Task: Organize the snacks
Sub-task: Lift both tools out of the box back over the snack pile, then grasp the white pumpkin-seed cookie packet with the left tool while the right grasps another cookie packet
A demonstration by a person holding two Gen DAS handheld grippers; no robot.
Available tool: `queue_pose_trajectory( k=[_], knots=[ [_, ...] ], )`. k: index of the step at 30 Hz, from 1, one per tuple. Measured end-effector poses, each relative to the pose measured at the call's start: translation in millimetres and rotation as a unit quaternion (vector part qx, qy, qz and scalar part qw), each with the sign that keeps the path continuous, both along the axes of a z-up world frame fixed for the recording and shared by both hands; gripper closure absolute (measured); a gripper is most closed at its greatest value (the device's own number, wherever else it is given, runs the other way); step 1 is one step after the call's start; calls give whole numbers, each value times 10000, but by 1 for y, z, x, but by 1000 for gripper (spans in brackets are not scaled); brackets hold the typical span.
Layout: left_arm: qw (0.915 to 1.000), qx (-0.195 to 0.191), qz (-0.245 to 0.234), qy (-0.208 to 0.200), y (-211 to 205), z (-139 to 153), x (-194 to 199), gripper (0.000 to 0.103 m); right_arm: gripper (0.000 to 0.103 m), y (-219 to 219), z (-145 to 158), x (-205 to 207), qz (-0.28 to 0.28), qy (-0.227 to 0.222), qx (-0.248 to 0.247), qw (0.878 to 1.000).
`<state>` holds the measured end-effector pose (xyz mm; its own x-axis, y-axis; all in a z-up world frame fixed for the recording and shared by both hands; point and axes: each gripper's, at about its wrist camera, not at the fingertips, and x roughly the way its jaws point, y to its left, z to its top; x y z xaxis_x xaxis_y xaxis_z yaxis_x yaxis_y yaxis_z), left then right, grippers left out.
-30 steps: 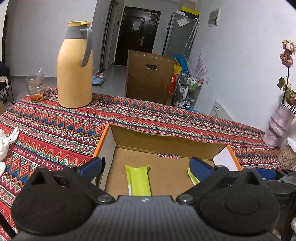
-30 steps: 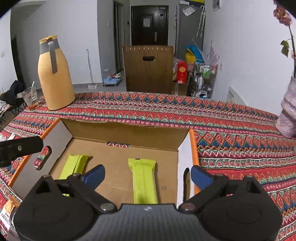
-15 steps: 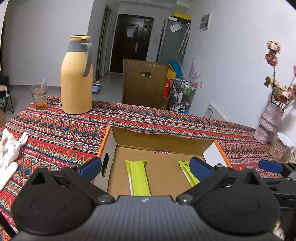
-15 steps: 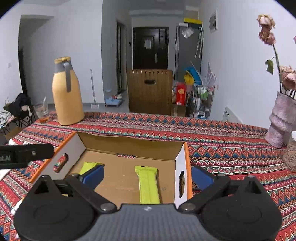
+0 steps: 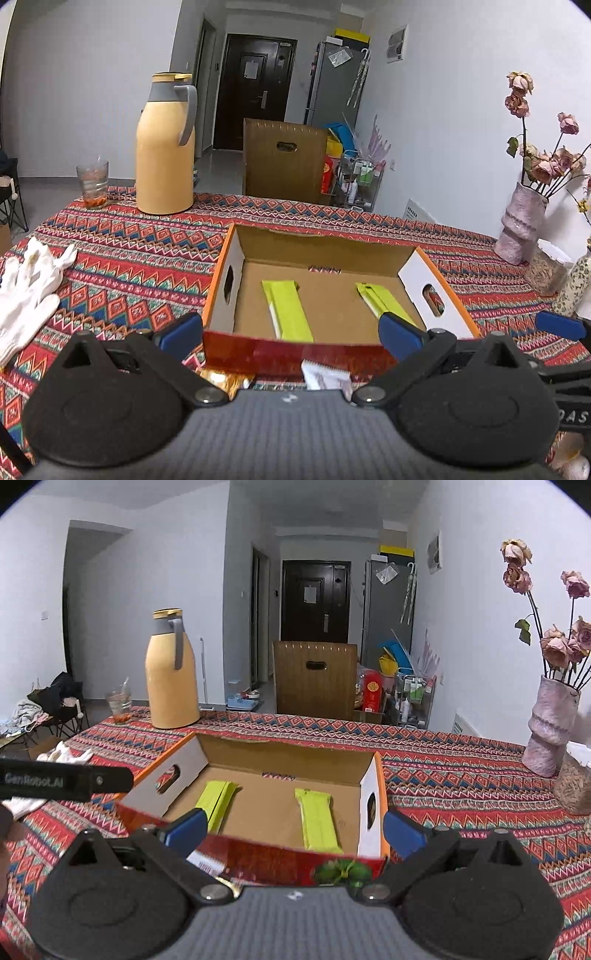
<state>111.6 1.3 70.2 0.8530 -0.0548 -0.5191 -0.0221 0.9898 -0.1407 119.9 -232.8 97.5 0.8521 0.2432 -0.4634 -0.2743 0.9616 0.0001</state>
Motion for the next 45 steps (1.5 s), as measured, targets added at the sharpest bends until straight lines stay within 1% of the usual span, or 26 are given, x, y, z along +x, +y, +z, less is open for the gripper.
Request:
queue_pose_trajectory(
  k=[5, 9, 13, 16, 20, 22, 25, 29, 36, 40, 43, 45],
  knots=[
    [10000, 62, -61, -39, 3, -12, -22, 0, 1, -1, -12, -31, 18, -71, 54, 10000],
    [9999, 126, -111, 28, 5, -25, -38, 0, 1, -3, -27, -51, -11, -7, 152, 9999],
    [9996, 200, -167, 68, 8, -37, -56, 0, 1, -4, -42, -66, -68, 72, 250, 9996],
    [9994, 212, -229, 179, 12, -48, -64, 0, 1, -3, -51, -76, -139, 93, 254, 9995],
    [9993, 211, -198, 239, 18, -60, -74, 0, 1, -6, -62, -87, -260, 105, 320, 9991],
    [9995, 223, -148, 168, 21, -66, -82, 0, 1, -10, -67, -91, -385, 89, 404, 9984],
    [9996, 232, -119, 69, 25, -73, -92, 0, 1, -17, -76, -94, -527, 180, 479, 9973],
    [9995, 267, -120, 113, 27, -81, -97, 0, 1, -19, -84, -98, -646, 272, 404, 9967],
    [9996, 192, -182, 125, 27, -83, -99, 0, 1, -18, -89, -103, -746, 295, 398, 9960],
    [9996, 153, -162, 167, 28, -85, -98, 0, 2, -19, -95, -99, -791, 398, 394, 9953],
    [9996, 134, -156, 205, 28, -87, -97, 0, 7, -18, -100, -96, -801, 484, 325, 9951],
    [9995, 130, -158, 223, 28, -88, -96, 0, 14, -17, -103, -94, -792, 521, 274, 9951]
  ],
)
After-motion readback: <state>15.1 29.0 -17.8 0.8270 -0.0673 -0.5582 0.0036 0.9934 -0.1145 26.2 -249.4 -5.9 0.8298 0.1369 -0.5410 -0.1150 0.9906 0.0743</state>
